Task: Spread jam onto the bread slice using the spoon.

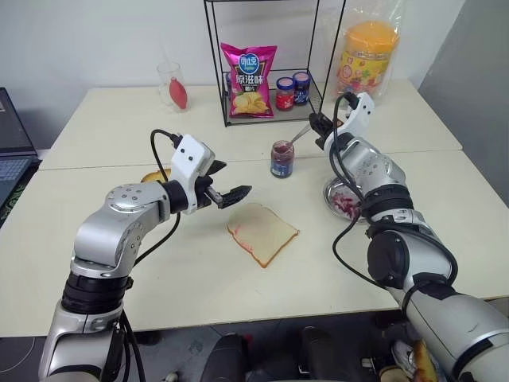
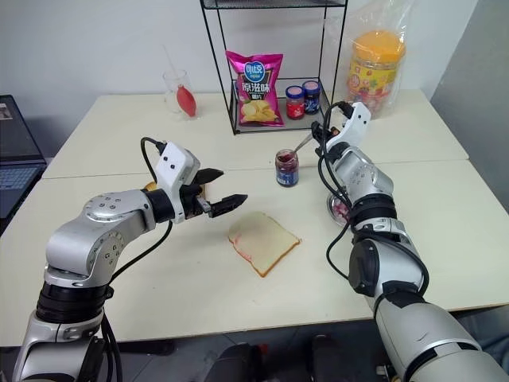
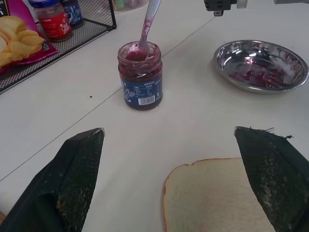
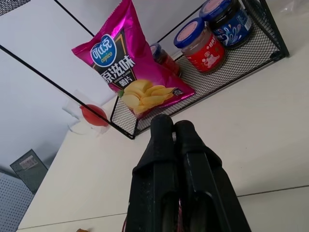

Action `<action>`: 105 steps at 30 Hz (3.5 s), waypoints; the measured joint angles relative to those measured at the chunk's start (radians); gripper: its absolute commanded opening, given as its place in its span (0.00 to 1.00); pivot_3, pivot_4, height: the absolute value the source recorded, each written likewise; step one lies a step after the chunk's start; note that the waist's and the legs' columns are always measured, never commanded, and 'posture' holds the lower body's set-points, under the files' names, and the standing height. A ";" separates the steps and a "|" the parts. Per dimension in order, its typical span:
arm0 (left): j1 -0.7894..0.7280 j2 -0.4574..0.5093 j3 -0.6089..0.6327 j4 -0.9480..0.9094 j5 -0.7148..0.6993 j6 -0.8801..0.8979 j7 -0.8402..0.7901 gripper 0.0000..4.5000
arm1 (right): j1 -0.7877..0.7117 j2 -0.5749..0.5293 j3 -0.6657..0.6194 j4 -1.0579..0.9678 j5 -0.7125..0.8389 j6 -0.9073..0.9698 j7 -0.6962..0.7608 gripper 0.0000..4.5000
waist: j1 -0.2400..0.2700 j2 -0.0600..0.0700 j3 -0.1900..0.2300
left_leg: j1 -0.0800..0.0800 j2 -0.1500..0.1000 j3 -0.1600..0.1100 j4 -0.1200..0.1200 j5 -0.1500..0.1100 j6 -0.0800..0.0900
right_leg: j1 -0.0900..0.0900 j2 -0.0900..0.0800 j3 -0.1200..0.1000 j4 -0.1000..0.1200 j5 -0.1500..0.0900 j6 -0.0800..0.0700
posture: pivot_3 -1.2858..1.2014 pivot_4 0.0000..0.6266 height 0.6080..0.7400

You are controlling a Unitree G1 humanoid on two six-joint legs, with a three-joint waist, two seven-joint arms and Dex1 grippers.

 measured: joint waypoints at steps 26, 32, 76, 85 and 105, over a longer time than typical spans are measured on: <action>-0.016 -0.007 -0.001 0.003 0.001 -0.002 -0.001 1.00 | 0.041 -0.006 0.076 -0.137 -0.009 0.024 0.002 0.01 | 0.000 0.000 0.000 | 0.000 0.000 0.000 0.000 0.000 0.000 | 0.000 0.000 0.000 0.000 0.000 0.000 | 0.52 0.24 1.00; -0.015 -0.010 0.001 0.003 -0.006 -0.002 -0.002 1.00 | 0.043 -0.010 0.018 -0.137 0.031 0.057 -0.026 0.01 | 0.001 0.000 0.000 | 0.000 0.000 0.000 0.000 0.000 0.000 | 0.000 0.000 0.000 0.000 0.000 0.000 | 0.52 0.24 1.00; 0.074 -0.015 0.076 0.045 0.002 -0.194 -0.073 1.00 | 0.130 0.080 -0.158 -0.474 0.362 0.340 -0.210 0.01 | 0.001 0.000 0.000 | -0.004 0.002 0.000 -0.001 0.000 0.000 | -0.006 0.001 0.000 0.001 0.000 0.000 | 0.52 0.24 1.00; 0.297 0.183 0.219 -0.138 -0.119 -0.145 -0.225 1.00 | 0.340 0.173 -0.090 -0.879 0.559 0.590 -0.402 0.01 | -0.002 0.001 0.000 | -0.005 0.003 0.000 -0.001 0.000 0.000 | -0.007 0.001 0.000 0.000 -0.001 -0.001 | 0.52 0.24 1.00; 0.719 0.295 0.327 -0.324 -0.112 -0.259 -0.360 1.00 | 0.635 0.112 0.368 -1.089 0.400 0.579 -0.230 0.01 | -0.001 0.000 0.000 | -0.002 0.004 0.000 -0.002 0.000 0.000 | -0.006 0.002 -0.001 0.001 -0.006 -0.003 | 0.52 0.24 1.00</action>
